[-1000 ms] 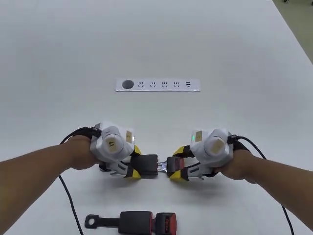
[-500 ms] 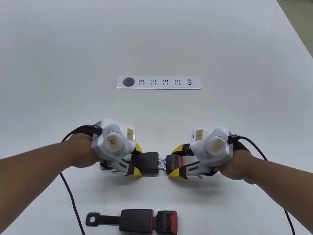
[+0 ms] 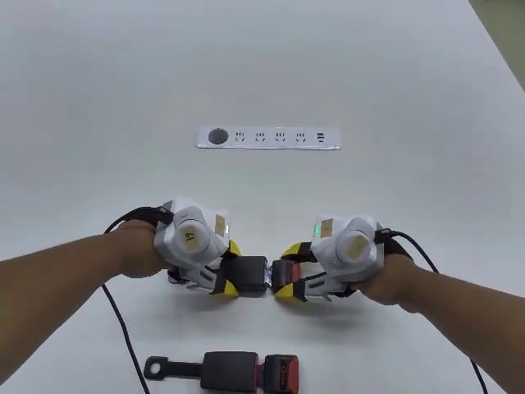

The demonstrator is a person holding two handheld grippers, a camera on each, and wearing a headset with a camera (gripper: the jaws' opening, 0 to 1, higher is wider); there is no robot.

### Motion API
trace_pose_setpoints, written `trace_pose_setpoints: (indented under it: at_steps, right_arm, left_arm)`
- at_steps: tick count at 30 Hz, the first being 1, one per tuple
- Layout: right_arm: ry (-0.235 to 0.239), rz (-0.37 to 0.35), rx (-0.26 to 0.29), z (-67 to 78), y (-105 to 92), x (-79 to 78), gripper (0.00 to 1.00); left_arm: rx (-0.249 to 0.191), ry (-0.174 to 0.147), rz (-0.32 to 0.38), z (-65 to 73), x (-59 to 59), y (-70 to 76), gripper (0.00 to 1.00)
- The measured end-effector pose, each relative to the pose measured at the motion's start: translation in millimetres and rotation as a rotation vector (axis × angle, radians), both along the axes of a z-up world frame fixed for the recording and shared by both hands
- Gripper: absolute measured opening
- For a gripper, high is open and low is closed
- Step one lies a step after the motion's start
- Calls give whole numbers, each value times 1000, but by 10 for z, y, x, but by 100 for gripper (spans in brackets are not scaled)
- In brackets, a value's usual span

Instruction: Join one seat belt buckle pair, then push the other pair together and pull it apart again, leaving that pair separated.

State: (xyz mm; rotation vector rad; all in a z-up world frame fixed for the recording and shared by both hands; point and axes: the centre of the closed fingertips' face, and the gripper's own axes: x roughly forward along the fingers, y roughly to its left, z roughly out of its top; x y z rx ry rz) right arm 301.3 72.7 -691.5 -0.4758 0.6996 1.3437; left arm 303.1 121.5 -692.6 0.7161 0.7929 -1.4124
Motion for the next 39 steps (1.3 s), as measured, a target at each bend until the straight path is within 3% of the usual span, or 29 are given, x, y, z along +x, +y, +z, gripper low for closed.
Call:
trace_pose_setpoints:
  at_steps: [21,39]
  right_arm:
    - [-7,18,-27,15,3,0,33]
    - [-13,27,-16,2,-3,4,33]
  left_arm:
    - [10,-1,-17,30,-36,-21,33]
    - [6,-6,-37,-21,-2,16,34]
